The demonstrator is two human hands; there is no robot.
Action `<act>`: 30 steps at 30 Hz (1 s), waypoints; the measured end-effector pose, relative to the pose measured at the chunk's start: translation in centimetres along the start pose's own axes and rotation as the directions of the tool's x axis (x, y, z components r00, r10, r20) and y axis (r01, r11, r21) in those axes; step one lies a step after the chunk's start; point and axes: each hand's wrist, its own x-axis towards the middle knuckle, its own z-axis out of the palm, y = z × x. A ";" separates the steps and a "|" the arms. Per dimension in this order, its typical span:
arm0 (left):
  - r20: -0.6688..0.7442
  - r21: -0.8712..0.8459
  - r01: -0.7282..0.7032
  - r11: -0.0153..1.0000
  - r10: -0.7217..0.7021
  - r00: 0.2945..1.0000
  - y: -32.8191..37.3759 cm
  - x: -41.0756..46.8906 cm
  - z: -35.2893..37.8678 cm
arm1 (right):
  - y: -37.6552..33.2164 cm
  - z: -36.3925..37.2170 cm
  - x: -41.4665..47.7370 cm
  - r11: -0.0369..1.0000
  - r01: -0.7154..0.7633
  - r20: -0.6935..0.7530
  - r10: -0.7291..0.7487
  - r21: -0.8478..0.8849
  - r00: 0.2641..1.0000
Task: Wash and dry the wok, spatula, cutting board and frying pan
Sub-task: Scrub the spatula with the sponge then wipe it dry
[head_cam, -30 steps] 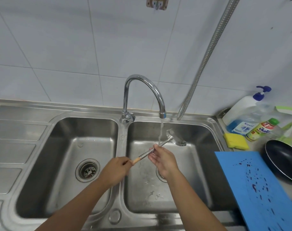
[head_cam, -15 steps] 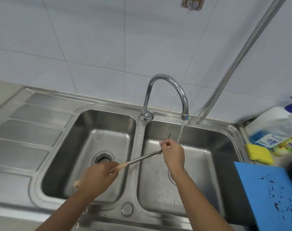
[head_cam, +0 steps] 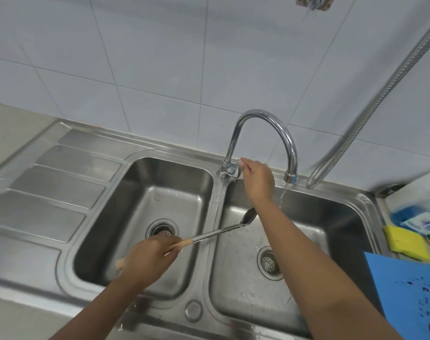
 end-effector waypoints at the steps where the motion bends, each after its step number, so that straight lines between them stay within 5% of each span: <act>1: -0.016 -0.004 -0.008 1.000 0.008 1.000 0.0 0.1 0.0 | 0.1 -0.1 0.4 1.000 -0.022 -0.005 0.022 0.016 1.000; 11: -0.046 0.031 -0.068 0.997 0.070 0.997 -0.1 0.4 -0.5 | 0.0 -0.7 0.3 0.982 -0.170 0.025 0.169 0.086 0.985; 19: 0.234 0.047 -0.020 0.999 0.008 0.972 2.2 0.9 -0.8 | 6.4 -1.6 -12.9 0.957 -0.290 0.071 0.288 0.023 0.955; 30: 0.299 -0.120 -0.151 0.981 0.181 0.937 10.5 -1.1 0.3 | 10.8 -9.5 -19.8 0.925 -0.123 -0.059 0.109 -0.359 0.992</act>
